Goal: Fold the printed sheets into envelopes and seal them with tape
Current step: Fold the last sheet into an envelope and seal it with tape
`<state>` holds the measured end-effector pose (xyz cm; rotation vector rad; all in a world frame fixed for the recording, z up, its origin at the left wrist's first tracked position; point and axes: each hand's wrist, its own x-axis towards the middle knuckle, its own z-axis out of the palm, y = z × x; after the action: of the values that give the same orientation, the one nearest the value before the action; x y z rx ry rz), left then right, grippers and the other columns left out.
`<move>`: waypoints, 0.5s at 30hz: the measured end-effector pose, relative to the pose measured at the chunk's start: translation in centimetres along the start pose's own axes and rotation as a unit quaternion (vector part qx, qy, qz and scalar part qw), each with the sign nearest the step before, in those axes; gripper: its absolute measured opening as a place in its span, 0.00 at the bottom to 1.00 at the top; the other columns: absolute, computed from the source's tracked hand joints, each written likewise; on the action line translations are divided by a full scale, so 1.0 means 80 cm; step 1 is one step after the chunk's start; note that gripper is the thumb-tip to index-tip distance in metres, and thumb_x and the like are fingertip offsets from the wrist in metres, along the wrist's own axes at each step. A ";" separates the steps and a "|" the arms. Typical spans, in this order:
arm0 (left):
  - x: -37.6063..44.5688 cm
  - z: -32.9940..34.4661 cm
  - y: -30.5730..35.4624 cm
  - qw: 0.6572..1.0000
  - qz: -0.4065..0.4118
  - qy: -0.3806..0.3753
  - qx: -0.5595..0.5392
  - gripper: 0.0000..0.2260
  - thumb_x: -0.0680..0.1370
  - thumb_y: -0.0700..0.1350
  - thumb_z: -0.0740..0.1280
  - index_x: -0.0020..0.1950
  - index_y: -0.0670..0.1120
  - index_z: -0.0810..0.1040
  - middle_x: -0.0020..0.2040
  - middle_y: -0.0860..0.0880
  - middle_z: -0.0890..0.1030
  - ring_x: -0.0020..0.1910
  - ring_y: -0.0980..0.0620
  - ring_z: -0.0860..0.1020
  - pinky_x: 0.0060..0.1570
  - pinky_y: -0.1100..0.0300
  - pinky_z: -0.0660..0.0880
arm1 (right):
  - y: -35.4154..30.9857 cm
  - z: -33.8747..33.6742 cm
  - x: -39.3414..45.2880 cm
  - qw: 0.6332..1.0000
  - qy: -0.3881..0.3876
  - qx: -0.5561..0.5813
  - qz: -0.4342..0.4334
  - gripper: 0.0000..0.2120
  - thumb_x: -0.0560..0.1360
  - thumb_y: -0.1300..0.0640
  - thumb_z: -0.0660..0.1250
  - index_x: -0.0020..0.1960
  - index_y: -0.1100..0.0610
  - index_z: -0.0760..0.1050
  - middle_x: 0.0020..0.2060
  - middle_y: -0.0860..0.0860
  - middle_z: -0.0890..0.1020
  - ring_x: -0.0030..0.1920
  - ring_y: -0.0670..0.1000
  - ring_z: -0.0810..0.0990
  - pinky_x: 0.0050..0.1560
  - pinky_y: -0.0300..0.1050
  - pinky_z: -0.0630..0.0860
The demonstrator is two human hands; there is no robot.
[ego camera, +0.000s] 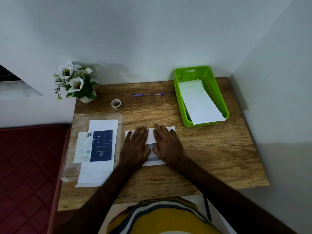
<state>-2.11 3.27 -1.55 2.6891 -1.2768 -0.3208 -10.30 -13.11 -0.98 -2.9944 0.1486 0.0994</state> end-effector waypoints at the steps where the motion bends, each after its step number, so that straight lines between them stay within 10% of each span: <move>1: 0.000 0.003 -0.002 1.000 0.001 -0.007 0.002 0.32 0.82 0.57 0.50 0.83 0.43 0.55 0.83 0.45 0.52 0.83 0.46 0.50 0.81 0.44 0.47 | -0.002 0.002 -0.002 1.000 -0.009 0.008 0.004 0.31 0.78 0.47 0.62 0.75 0.64 0.68 0.77 0.60 0.68 0.75 0.60 0.68 0.70 0.62 0.69; 15: -0.001 0.019 -0.002 1.000 -0.023 0.006 0.006 0.29 0.85 0.57 0.41 0.83 0.44 0.54 0.84 0.45 0.52 0.83 0.48 0.48 0.81 0.43 0.51 | -0.026 0.023 0.007 1.000 -0.005 -0.002 0.005 0.30 0.82 0.49 0.56 0.81 0.58 0.59 0.80 0.55 0.62 0.81 0.54 0.58 0.78 0.65 0.57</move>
<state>-2.43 3.42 -3.08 2.7292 -1.2203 -0.3039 -9.64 -10.85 -2.56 -2.9963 0.1612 0.1154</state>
